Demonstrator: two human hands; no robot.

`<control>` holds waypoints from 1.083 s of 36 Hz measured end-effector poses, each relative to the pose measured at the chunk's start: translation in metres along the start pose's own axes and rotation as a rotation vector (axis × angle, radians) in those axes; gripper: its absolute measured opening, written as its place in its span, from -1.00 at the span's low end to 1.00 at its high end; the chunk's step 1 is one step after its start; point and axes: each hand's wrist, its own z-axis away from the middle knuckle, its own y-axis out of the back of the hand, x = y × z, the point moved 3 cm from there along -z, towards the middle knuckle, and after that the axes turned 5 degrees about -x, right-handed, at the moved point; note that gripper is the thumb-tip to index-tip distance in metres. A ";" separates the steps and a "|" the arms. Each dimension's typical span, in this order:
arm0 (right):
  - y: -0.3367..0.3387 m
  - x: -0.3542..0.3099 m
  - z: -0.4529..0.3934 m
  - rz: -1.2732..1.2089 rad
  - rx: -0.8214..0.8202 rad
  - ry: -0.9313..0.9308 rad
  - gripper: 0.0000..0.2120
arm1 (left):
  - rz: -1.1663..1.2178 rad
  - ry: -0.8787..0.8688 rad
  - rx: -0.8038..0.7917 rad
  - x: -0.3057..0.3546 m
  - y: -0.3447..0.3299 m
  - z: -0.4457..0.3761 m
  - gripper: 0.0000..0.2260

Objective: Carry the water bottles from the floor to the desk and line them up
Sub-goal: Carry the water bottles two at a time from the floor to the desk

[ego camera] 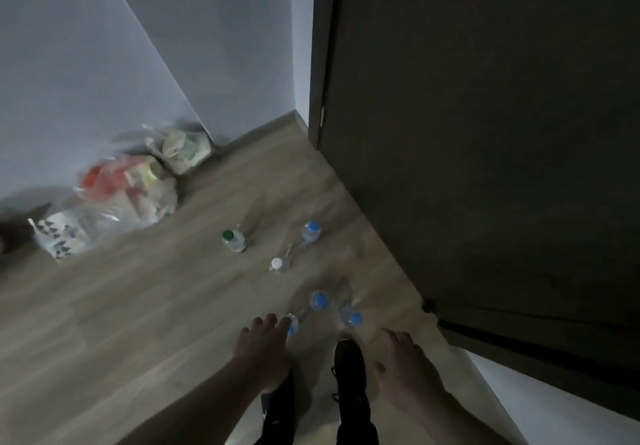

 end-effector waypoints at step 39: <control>-0.088 0.050 -0.268 -0.056 -0.041 -0.168 -0.55 | 0.009 0.052 0.165 0.047 -0.100 -0.263 -0.49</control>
